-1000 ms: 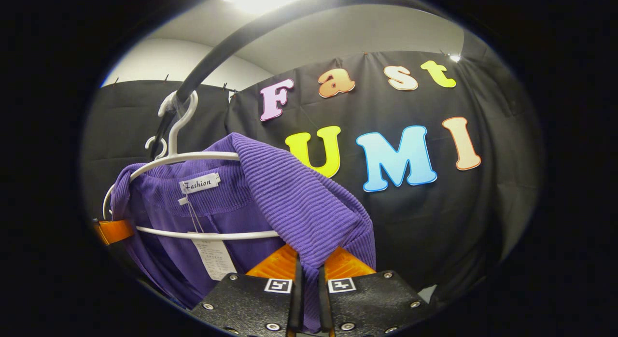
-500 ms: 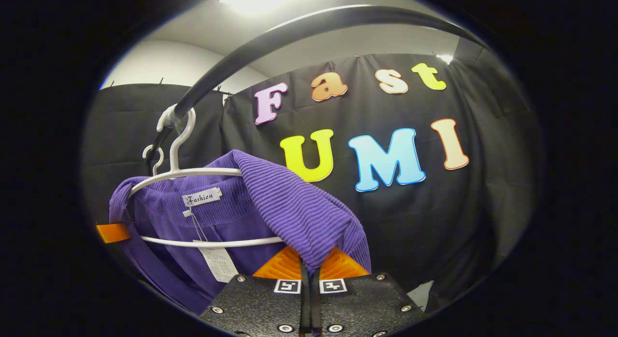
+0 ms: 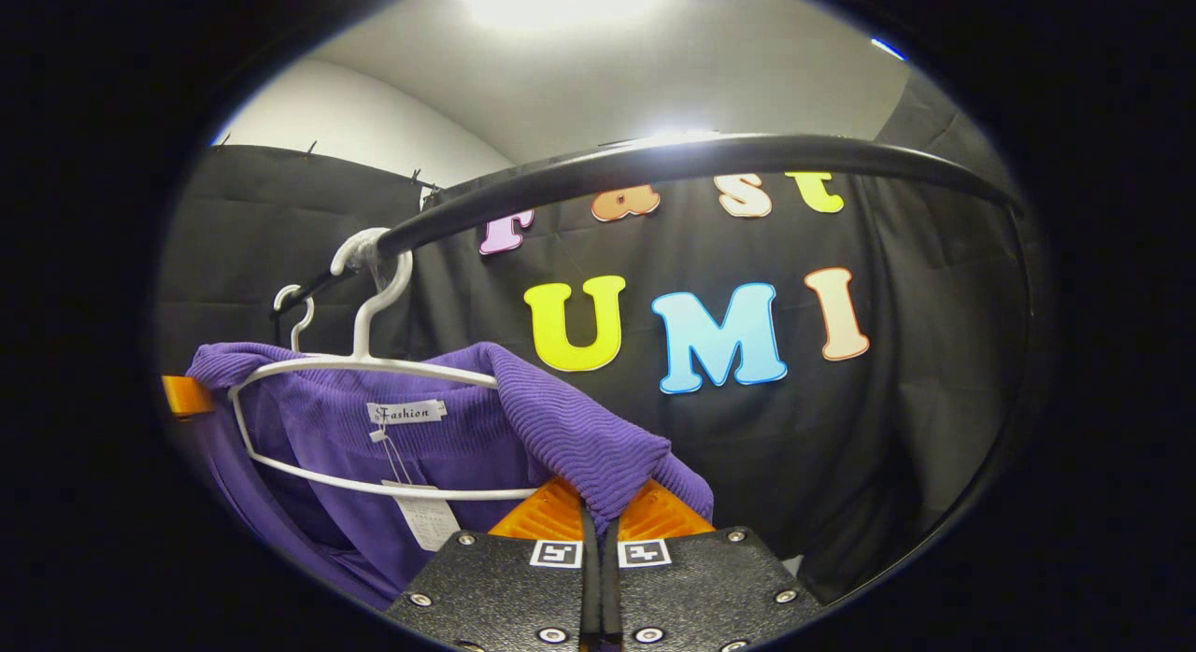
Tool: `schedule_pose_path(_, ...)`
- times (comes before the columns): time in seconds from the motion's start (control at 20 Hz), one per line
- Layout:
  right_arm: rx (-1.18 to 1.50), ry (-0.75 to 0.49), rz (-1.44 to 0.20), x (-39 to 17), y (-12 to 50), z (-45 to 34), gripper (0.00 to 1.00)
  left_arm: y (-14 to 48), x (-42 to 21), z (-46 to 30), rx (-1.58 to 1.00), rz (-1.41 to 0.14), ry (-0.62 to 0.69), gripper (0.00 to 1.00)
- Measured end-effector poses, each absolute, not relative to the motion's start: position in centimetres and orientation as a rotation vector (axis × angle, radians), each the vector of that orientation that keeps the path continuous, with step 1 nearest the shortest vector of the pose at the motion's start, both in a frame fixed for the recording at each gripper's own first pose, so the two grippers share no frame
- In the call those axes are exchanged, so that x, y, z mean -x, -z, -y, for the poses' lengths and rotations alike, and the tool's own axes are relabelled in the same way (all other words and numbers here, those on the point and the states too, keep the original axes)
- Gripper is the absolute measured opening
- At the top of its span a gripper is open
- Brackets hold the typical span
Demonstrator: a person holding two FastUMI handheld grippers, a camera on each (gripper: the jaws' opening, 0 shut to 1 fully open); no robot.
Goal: Grasp the clothes on the hanger with both hands and then place them into the laundry hamper below.
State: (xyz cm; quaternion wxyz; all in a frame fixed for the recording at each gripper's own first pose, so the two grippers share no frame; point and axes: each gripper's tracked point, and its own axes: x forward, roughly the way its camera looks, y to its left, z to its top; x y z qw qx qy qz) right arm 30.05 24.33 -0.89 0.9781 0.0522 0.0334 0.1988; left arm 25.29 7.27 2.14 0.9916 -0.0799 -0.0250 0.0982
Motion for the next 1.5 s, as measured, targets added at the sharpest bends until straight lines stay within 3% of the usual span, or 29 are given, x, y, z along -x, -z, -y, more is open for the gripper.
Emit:
schedule_pose_path(0.7,-0.085,-0.436,0.032,-27.0,-3.5,-28.0,0.0,-5.5,-21.4,-16.0,0.175,0.104,-0.279,0.01)
schedule_pose_path(1.2,-0.061,-0.455,0.045,-26.6,-4.2,-28.8,0.0,0.2,-20.9,-19.2,0.197,0.016,-0.341,0.01)
schedule_pose_path(1.25,-0.06,-0.456,0.046,-26.7,-4.2,-28.7,0.0,0.8,-21.0,-19.3,0.2,0.004,-0.341,0.07)
schedule_pose_path(1.3,-0.056,-0.456,0.047,-26.6,-4.1,-28.6,0.0,1.3,-21.1,-19.1,0.204,-0.004,-0.339,0.01)
schedule_pose_path(1.45,-0.045,-0.449,0.05,-26.2,-3.9,-28.1,0.0,2.2,-20.9,-18.6,0.21,-0.018,-0.333,0.01)
schedule_pose_path(1.5,-0.045,-0.447,0.05,-26.0,-3.8,-28.0,0.0,2.2,-20.9,-18.4,0.208,-0.02,-0.331,0.07)
